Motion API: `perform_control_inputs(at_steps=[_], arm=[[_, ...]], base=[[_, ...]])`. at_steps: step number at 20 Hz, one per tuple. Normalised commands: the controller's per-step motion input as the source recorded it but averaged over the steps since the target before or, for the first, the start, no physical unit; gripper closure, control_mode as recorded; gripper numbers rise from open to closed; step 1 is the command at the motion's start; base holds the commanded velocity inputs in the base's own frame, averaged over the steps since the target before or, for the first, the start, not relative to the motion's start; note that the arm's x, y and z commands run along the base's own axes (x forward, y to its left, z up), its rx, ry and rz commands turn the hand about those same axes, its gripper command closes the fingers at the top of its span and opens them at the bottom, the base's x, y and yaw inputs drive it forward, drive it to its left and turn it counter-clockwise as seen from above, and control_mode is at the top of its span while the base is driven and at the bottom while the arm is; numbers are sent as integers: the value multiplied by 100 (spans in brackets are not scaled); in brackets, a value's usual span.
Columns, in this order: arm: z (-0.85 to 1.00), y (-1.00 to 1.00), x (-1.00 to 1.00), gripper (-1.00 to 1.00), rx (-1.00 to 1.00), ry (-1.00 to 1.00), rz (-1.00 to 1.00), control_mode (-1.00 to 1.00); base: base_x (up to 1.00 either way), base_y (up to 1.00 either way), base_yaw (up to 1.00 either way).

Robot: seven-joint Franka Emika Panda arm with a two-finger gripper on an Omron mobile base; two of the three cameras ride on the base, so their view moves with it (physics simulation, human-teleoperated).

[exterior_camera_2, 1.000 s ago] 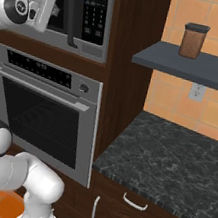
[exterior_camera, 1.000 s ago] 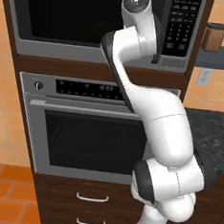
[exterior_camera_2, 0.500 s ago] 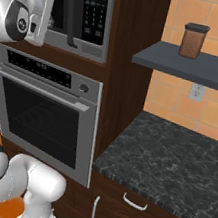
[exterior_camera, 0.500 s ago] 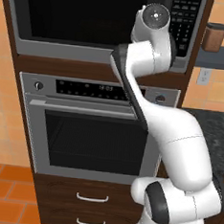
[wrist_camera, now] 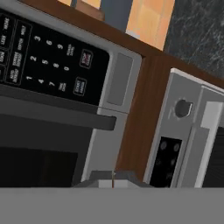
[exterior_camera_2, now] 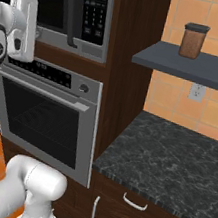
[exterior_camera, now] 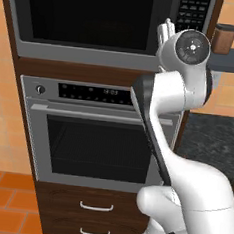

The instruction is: Open the microwave, place the bowl with waffle inside the microwave, then close the microwave door and turn it on.

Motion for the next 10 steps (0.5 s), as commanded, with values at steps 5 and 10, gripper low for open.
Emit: perform_control_inputs(at_steps=[5, 10], arm=[[29, -49, -55, 100, -1, -7, 0, -100], [25, -31, 5, 100, 0, 0, 0, -100]], base=[[0, 0, 0], [0, 0, 0]])
